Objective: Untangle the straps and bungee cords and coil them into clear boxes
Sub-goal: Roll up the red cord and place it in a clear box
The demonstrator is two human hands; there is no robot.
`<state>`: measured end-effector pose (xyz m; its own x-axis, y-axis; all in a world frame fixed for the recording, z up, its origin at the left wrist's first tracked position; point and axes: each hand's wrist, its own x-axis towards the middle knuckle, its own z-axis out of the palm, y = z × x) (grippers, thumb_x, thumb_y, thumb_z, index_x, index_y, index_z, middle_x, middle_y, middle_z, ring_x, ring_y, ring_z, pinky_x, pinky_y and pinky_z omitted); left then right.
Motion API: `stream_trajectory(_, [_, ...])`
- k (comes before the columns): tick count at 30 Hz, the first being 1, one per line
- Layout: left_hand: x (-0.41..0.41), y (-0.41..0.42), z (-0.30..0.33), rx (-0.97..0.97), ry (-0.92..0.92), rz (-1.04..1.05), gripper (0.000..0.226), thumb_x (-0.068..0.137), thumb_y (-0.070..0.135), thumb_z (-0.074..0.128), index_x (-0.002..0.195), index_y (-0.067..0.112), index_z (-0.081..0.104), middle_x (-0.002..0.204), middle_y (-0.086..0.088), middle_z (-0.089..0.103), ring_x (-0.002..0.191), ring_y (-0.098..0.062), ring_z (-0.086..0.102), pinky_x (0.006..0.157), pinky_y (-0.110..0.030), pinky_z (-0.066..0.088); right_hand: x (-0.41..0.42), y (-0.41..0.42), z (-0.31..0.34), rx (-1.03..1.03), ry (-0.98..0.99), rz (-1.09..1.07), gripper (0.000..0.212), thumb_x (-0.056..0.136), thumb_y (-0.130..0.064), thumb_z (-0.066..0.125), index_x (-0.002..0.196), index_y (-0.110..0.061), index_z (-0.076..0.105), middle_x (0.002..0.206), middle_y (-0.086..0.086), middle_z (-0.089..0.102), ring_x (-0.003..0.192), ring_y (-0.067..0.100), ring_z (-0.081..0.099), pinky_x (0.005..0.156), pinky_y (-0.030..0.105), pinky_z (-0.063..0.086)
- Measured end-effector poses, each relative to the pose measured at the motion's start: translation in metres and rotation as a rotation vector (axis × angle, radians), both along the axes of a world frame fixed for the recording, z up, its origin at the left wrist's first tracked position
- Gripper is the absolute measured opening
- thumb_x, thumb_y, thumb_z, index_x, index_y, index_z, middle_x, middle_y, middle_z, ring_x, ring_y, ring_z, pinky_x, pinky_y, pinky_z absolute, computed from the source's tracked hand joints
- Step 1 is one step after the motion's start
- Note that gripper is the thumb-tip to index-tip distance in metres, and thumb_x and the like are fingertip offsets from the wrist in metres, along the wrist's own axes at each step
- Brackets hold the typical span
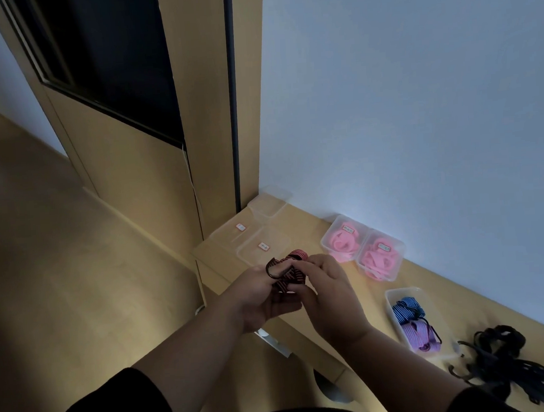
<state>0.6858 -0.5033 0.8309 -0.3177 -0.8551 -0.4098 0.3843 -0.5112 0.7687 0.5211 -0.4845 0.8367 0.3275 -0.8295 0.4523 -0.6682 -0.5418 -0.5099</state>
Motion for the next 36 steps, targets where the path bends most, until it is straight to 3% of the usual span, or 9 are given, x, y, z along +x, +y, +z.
stream_trajectory(5, [-0.001, 0.002, -0.002, 0.016, 0.100, 0.002, 0.020, 0.097, 0.012, 0.063, 0.115, 0.006, 0.068, 0.095, -0.010, 0.074, 0.079, -0.015, 0.072, 0.069, -0.027, 0.060, 0.004, -0.005, 0.002, 0.036, -0.011, -0.088, 0.028, 0.097, -0.023, 0.061, 0.118, -0.008, 0.070, 0.112, 0.007, 0.062, 0.104, 0.022, 0.057, 0.091, 0.025, 0.041])
stream_trajectory(7, [-0.002, 0.003, -0.003, -0.026, 0.081, -0.011, 0.027, 0.092, 0.011, 0.069, 0.119, 0.005, 0.068, 0.100, -0.011, 0.072, 0.084, -0.015, 0.071, 0.071, -0.026, 0.059, 0.004, -0.004, 0.001, 0.042, -0.022, -0.079, 0.033, 0.098, -0.029, 0.051, 0.113, -0.008, 0.071, 0.109, 0.007, 0.061, 0.100, 0.020, 0.056, 0.088, 0.025, 0.043])
stream_trajectory(9, [-0.003, 0.004, -0.005, -0.044, 0.074, 0.000, 0.035, 0.089, 0.012, 0.074, 0.122, 0.005, 0.067, 0.106, -0.013, 0.072, 0.090, -0.017, 0.072, 0.074, -0.027, 0.059, 0.003, -0.006, -0.001, 0.056, -0.025, -0.073, 0.027, 0.098, -0.022, 0.054, 0.112, -0.007, 0.071, 0.108, 0.008, 0.060, 0.097, 0.020, 0.056, 0.085, 0.026, 0.045])
stream_trajectory(14, [-0.005, 0.004, -0.009, -0.044, 0.081, 0.031, 0.031, 0.089, 0.013, 0.074, 0.118, 0.005, 0.069, 0.115, -0.020, 0.072, 0.106, -0.026, 0.071, 0.077, -0.030, 0.060, 0.005, -0.012, -0.006, 0.137, 0.064, -0.051, 0.028, 0.103, -0.022, 0.054, 0.125, -0.012, 0.067, 0.108, -0.001, 0.049, 0.097, 0.016, 0.051, 0.087, 0.023, 0.043])
stream_trajectory(18, [-0.014, 0.002, -0.008, -0.033, 0.027, 0.144, 0.027, 0.090, 0.014, 0.074, 0.115, 0.005, 0.070, 0.110, -0.021, 0.073, 0.094, -0.024, 0.073, 0.070, -0.030, 0.060, 0.004, -0.015, -0.006, 0.097, -0.139, -0.106, 0.019, 0.098, -0.005, 0.056, 0.108, -0.005, 0.072, 0.104, 0.003, 0.057, 0.096, 0.016, 0.052, 0.087, 0.026, 0.044])
stream_trajectory(21, [-0.021, -0.003, -0.008, 0.015, 0.068, 0.262, 0.023, 0.091, 0.011, 0.071, 0.112, 0.003, 0.069, 0.091, -0.015, 0.074, 0.073, -0.019, 0.071, 0.060, -0.027, 0.059, 0.002, -0.014, -0.002, 0.040, -0.188, -0.095, 0.024, 0.095, -0.008, 0.051, 0.105, -0.005, 0.073, 0.109, 0.004, 0.066, 0.104, 0.013, 0.056, 0.094, 0.016, 0.040])
stream_trajectory(25, [-0.020, -0.012, -0.013, 0.023, -0.007, 0.417, 0.019, 0.091, 0.010, 0.071, 0.107, 0.001, 0.066, 0.079, -0.012, 0.075, 0.065, -0.019, 0.072, 0.056, -0.027, 0.058, 0.007, -0.008, -0.002, 0.149, -0.219, -0.018, 0.027, 0.099, -0.025, 0.044, 0.101, -0.016, 0.069, 0.095, -0.008, 0.067, 0.089, 0.001, 0.057, 0.081, 0.007, 0.040])
stream_trajectory(30, [-0.015, -0.012, -0.026, -0.105, -0.239, 0.418, 0.021, 0.087, 0.011, 0.075, 0.104, 0.006, 0.065, 0.084, -0.018, 0.073, 0.062, -0.018, 0.072, 0.059, -0.032, 0.058, 0.006, -0.012, -0.003, 0.173, -0.277, -0.106, 0.024, 0.104, -0.009, 0.048, 0.085, -0.019, 0.060, 0.078, -0.009, 0.063, 0.079, 0.008, 0.057, 0.070, 0.026, 0.045])
stream_trajectory(36, [-0.009, -0.025, -0.028, -0.109, -0.379, 0.465, 0.018, 0.087, 0.012, 0.075, 0.098, 0.007, 0.063, 0.082, -0.018, 0.068, 0.054, -0.016, 0.067, 0.055, -0.031, 0.057, 0.008, -0.013, 0.001, 0.137, -0.254, -0.116, 0.025, 0.103, -0.012, 0.049, 0.083, -0.021, 0.060, 0.072, -0.009, 0.062, 0.076, 0.010, 0.058, 0.066, 0.024, 0.044])
